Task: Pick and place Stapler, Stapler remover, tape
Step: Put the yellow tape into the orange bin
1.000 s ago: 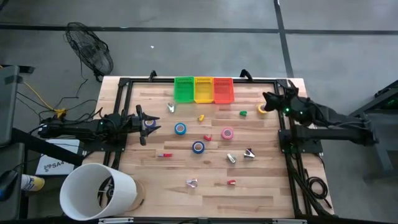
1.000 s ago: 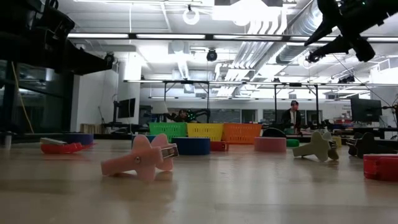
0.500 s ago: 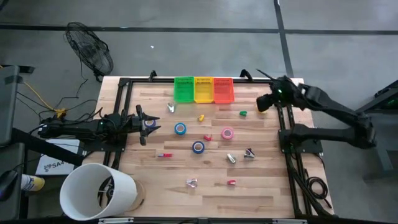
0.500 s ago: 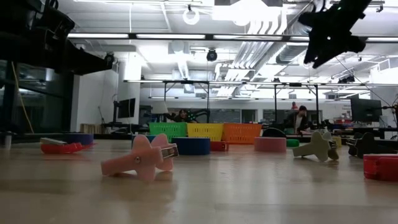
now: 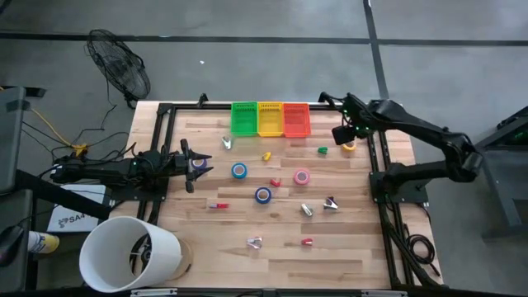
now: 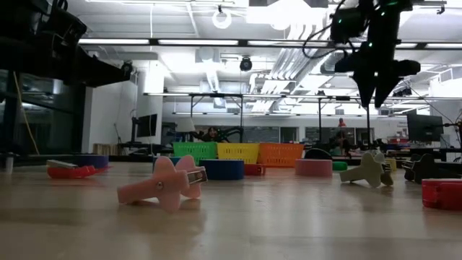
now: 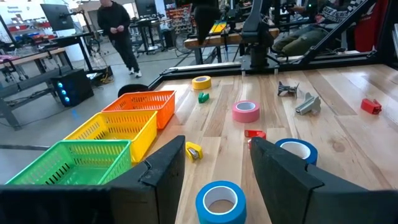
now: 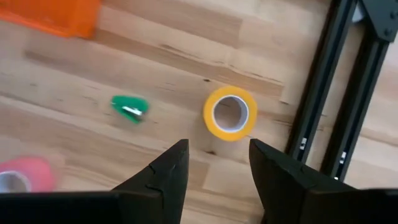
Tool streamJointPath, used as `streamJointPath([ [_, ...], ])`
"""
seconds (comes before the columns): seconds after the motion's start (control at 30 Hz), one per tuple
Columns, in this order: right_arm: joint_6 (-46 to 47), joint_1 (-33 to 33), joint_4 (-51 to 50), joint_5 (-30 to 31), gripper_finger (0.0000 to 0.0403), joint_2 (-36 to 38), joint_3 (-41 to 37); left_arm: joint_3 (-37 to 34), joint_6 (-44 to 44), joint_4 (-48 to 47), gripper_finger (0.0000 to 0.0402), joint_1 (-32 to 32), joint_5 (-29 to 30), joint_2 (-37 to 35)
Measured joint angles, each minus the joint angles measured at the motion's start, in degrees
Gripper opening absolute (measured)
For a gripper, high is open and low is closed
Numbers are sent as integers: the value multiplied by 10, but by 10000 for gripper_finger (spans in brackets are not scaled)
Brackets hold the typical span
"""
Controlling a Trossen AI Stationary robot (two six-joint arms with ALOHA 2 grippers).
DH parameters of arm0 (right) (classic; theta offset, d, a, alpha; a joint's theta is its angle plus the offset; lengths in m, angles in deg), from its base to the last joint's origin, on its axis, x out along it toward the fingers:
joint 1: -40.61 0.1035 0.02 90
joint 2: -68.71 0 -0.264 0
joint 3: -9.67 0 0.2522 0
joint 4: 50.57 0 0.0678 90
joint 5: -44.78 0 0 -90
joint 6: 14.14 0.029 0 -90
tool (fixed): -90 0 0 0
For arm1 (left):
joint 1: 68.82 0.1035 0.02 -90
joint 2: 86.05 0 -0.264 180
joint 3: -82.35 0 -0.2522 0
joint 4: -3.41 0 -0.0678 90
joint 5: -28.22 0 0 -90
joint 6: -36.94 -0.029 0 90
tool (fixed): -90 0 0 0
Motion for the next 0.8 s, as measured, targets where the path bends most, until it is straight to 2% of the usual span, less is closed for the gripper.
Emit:
streamJointPath([
  [0.4, -8, -38, 2, -4, 231, -125, 0, 0, 0, 0, 179, 0, 2, 0],
  [0.6, -33, -51, 15, -39, 236, -177, 0, 0, 0, 0, 179, 0, 2, 0],
  [0.8, -39, -63, 22, -45, 236, -211, 0, 0, 0, 0, 179, 0, 1, 0],
])
